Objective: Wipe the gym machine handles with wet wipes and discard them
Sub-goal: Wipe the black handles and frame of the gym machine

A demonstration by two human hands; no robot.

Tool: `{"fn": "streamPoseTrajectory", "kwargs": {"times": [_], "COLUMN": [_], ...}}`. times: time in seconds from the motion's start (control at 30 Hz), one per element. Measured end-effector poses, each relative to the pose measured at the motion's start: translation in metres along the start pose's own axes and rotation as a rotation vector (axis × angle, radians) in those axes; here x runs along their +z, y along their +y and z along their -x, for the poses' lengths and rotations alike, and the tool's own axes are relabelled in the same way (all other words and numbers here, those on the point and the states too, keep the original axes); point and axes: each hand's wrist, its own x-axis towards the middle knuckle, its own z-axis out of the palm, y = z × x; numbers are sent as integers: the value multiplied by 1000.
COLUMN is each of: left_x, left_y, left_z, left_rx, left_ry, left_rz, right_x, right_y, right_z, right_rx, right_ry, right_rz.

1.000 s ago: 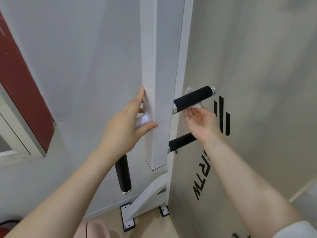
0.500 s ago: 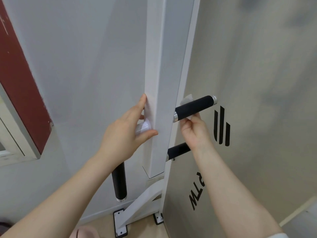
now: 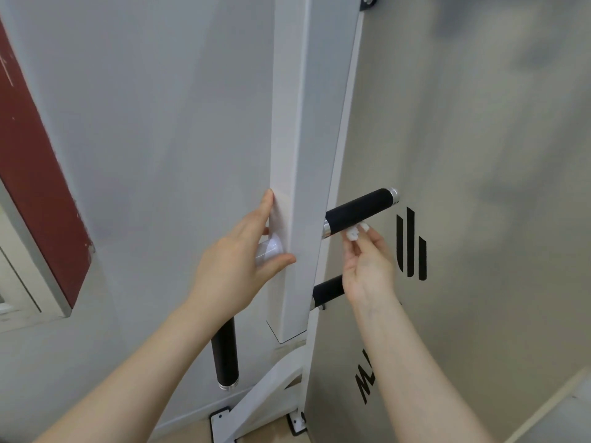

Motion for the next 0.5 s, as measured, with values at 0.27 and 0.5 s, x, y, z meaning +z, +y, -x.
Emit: {"fn": "streamPoseTrajectory", "kwargs": {"times": [0.27,0.5], "left_x": [0,-1], "left_y": [1,0], "left_z": [2,0], "left_rx": [-5,0], "left_ry": [10,15], "left_rz": [1,-5], "right_x": [3,-7], "right_y": [-4,-10], "right_z": [-11,-27], "right_rx": [-466,-932], "right_ry": [218,-36], "right_rz": [537,884]}}
